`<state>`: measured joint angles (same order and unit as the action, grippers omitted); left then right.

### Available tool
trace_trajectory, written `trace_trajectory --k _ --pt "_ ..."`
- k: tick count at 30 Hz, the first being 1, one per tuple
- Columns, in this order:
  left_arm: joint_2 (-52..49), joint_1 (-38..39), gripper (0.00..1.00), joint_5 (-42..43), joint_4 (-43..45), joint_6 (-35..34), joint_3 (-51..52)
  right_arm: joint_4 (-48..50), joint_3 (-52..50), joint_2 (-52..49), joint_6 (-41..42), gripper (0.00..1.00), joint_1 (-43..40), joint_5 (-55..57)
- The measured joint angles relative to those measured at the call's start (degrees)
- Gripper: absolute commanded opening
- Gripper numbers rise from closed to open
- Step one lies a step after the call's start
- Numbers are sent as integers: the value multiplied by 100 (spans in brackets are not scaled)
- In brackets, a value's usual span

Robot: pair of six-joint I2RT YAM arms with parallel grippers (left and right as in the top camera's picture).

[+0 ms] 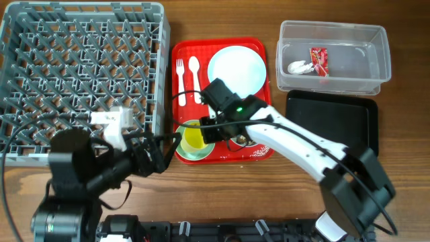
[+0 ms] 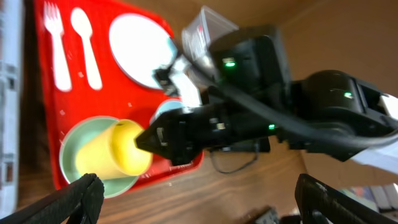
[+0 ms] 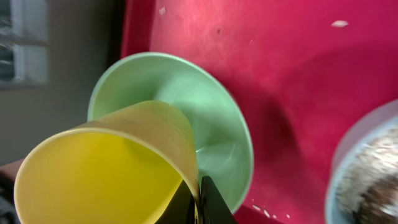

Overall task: Sort waste into correct bins and load items into the dishwasher rack
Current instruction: 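Grasp the yellow cup from the green bowl with the right gripper, then hand the yellow cup from the right gripper to the left gripper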

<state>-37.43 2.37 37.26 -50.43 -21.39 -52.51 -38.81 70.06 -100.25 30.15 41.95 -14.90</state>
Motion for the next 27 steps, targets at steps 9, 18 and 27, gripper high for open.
trace_trajectory --k 9,18,27 --pt "177 -114 100 17 483 -680 -15 498 -17 2457 -984 4 -1652 -2105" --pt "-407 -671 98 2769 2671 -2149 -48 1773 -20 2586 -1794 4 -1775 -5257" --pt "-1231 -2046 99 4861 2389 -2433 -48 2153 -20 2586 -1738 4 -1775 -5755"
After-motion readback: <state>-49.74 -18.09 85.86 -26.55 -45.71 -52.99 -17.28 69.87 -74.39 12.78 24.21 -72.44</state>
